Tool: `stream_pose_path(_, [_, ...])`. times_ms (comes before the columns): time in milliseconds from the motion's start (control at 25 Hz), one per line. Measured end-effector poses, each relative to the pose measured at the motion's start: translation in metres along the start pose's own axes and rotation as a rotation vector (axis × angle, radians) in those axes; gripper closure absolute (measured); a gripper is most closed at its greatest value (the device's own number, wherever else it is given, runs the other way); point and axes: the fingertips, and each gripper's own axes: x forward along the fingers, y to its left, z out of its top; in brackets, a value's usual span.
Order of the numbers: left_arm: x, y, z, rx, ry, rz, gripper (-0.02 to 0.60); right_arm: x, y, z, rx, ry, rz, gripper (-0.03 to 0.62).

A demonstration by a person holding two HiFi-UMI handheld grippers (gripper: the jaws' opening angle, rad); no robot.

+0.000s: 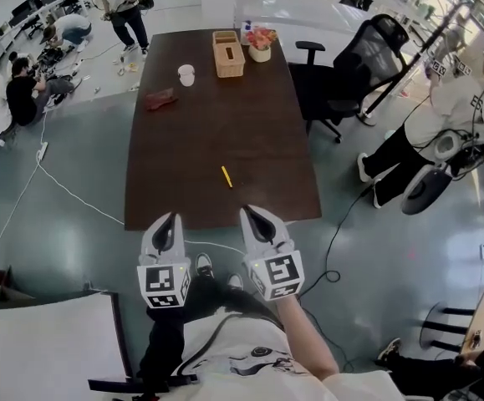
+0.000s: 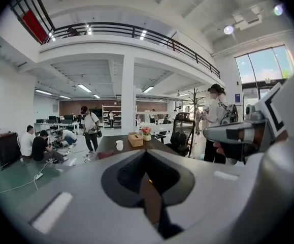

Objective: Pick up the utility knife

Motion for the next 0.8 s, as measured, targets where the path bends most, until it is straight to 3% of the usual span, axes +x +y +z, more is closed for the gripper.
stream_pose_path(400, [0.089, 0.031, -0.008, -0.018, 0.050, -0.108, 0.583, 0.072, -0.022, -0.016, 0.029, 0.099, -0.071, 0.592])
stream_pose_path(560, [0.113, 0.051, -0.041, -0.051, 0.152, -0.117, 0.583, 0.099, -0.027, -0.042, 0.051, 0.198, -0.087, 0.592])
stream_pose_path(800, [0.134, 0.048, -0.112, -0.114, 0.331, -0.149, 0.583, 0.119, -0.042, -0.122, 0.098, 0.418, -0.089, 0.591])
